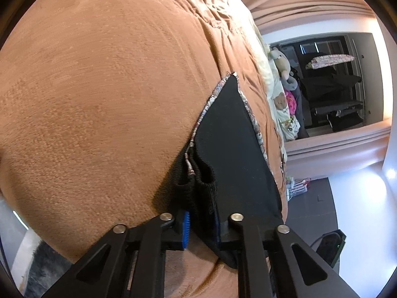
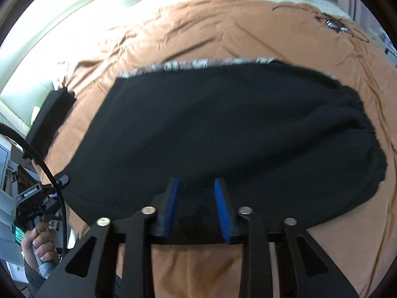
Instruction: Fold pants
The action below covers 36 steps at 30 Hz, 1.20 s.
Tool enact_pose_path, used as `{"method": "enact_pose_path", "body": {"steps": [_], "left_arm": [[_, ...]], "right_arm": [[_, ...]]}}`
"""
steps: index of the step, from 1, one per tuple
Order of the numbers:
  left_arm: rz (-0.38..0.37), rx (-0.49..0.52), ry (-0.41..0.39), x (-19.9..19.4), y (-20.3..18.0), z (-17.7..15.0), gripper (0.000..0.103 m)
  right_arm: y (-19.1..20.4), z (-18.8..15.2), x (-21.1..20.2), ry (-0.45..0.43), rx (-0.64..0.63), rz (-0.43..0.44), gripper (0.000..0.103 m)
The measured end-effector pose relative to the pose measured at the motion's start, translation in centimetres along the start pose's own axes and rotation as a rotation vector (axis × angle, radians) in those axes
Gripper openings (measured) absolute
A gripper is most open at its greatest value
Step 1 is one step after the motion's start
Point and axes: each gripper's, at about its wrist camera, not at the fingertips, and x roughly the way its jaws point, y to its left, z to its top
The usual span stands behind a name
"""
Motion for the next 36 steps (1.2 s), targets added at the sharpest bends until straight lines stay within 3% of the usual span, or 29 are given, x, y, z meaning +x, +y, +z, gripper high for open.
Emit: {"method": "enact_pose_path", "body": {"steps": [9,19,23,27,36], "left_arm": [[0.001,-0.028,-0.015,-0.1,0.3,0.0,0.009],[0.025,-0.027,-0.010,0.2,0.2,0.1,0.009],[0.038,-0.027,-0.008,0.3,0.0,0.1,0.009],[0.042,-0.033,-0.004,0.4,0.0,0.2,0.009],[0.078,-0.033,-0.013,0.8,-0.6,0.1,0.009]], "right_arm": [[-0.8,2.8,5.6,0.121,0.045,-0.032,0.019],[-0.7,8.2,8.4,0.126,0.047,-0.061,0.012],[0.8,9.9,8.4,0.109,0.025,-0.027,0.013],[2.0,10.8,11.2,0.151,-0.005,-0.046,0.012],[1.5,16.3,15.7,0.141,0.048,-0.105,0.000]]}}
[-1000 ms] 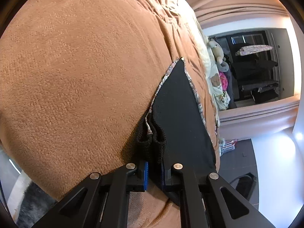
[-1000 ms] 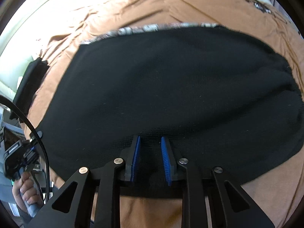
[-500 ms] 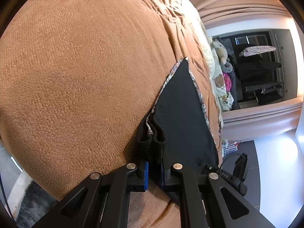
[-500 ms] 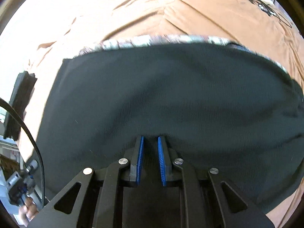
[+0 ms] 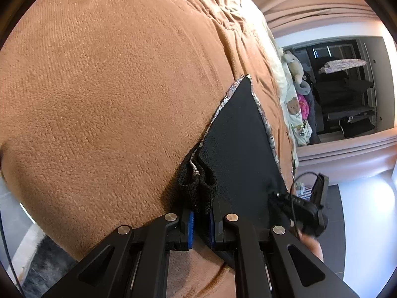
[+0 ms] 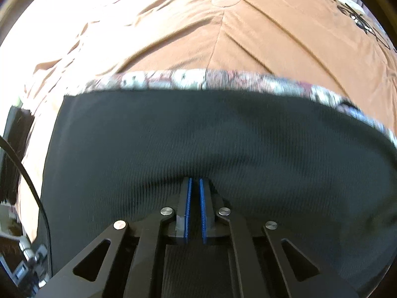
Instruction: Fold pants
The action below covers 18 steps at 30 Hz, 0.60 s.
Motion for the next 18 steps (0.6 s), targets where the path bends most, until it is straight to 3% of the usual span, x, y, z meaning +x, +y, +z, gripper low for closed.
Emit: {"method": "enact_pose_path", "body": {"steps": [10,18], "left_arm": [[0.015,0.005,0.005,0.3,-0.4,-0.1,0.011],[0.031,0.022,0.008,0.6,-1.3,-0.4,0.027]], "right_arm": [[0.4,3.8,2.4,-0.015,0.012,-0.014,0.000],[0.1,6.4,3.3,-0.018,-0.007,-0.008,0.000]]}}
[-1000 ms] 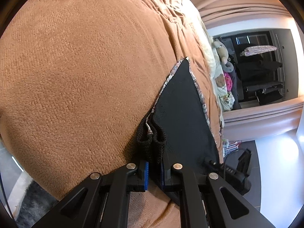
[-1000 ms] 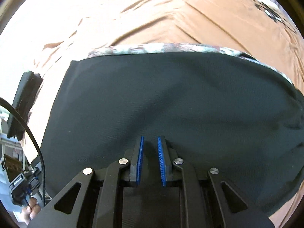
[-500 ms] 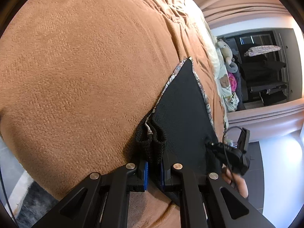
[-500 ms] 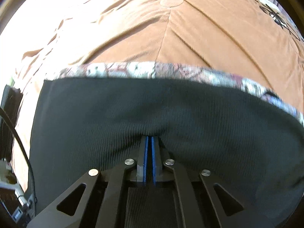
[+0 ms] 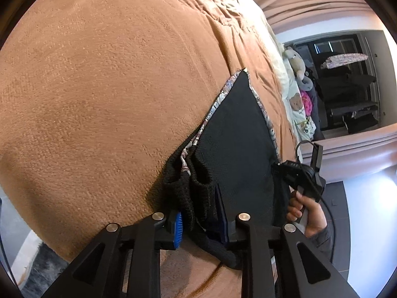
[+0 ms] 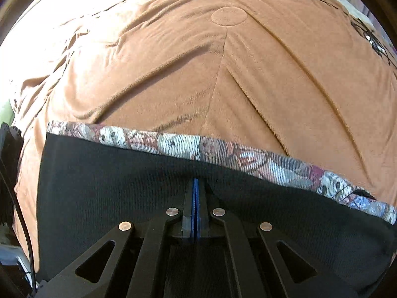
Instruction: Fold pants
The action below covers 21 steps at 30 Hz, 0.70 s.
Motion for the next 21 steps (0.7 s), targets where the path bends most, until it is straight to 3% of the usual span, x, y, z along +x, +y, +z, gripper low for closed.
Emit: {"method": "enact_pose_path", "body": {"steps": [7,10,12,21], "left_arm": [[0.003,0.003,-0.006,0.2,-0.1,0.0,0.032],[0.026,0.012,-0.008,0.2,0.1,0.2,0.013],[0.012,0.003,-0.006,0.1,0.5,0.2,0.009],[-0.049,-0.001,-0.025,-0.8,0.7,0.6,0.008]], "right_arm": [[-1.4,-3.3,-3.2,0.013,0.007,0.066,0.000],[-1.1,-5.4,-3.9,0.029,0.000,0.100,0.000],[-0.8,-7.0,-4.4,0.036,0.000,0.139,0.000],[0.4,-14.3,-7.1,0.050,-0.061,0.226,0.000]]}}
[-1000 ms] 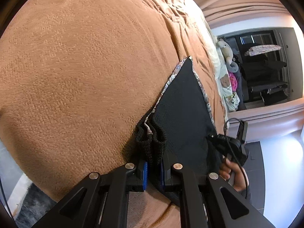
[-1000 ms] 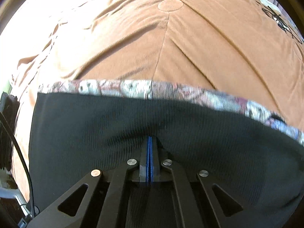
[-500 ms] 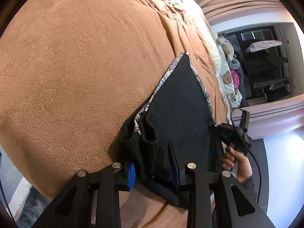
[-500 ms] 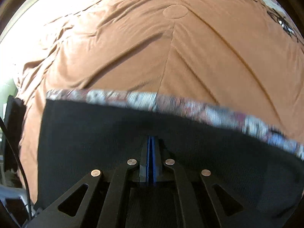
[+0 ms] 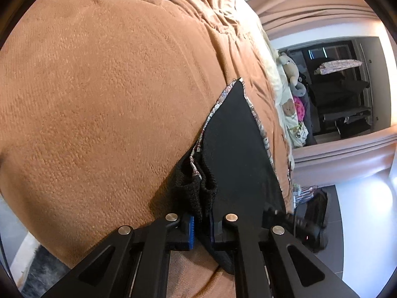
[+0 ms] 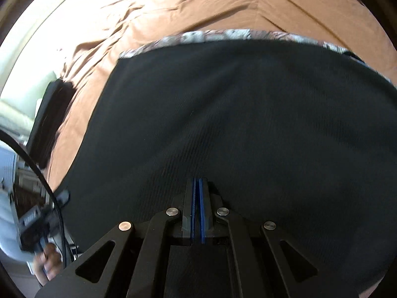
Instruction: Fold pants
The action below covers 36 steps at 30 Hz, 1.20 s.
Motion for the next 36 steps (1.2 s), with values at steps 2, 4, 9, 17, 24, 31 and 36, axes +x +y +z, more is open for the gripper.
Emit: {"method": "enact_pose_path", "body": {"steps": [2,4,9,17,24,31,36], "left_arm": [[-0.001,0.006,0.000,0.0,-0.1,0.0,0.008],[-0.008,0.003,0.005,0.1,-0.1,0.0,0.008],[-0.013,0.007,0.013,0.2,-0.2,0.2,0.008],[-0.009,0.013,0.019,0.4,-0.2,0.3,0.008],[-0.008,0.022,0.023,0.7,-0.2,0.4,0.008],[-0.093,0.029,0.005,-0.3,-1.3,0.5,0.008],[-0.146,0.080,-0.014,-1.2,-4.1,0.6,0.008]], "right_arm": [[0.5,-1.1,-0.6,-0.015,-0.016,0.007,0.000],[1.2,-2.5,-1.4,-0.034,-0.031,0.030,0.000],[2.9,-5.4,-2.7,-0.058,-0.089,0.080,0.000],[4.4,-8.1,-3.0,-0.069,-0.143,0.143,0.000],[3.9,-8.4,1.4,0.011,-0.096,0.090,0.000],[3.7,-9.1,0.7,0.051,-0.094,0.134,0.000],[1.1,-8.3,-3.4,-0.068,-0.046,0.128,0.000]]}}
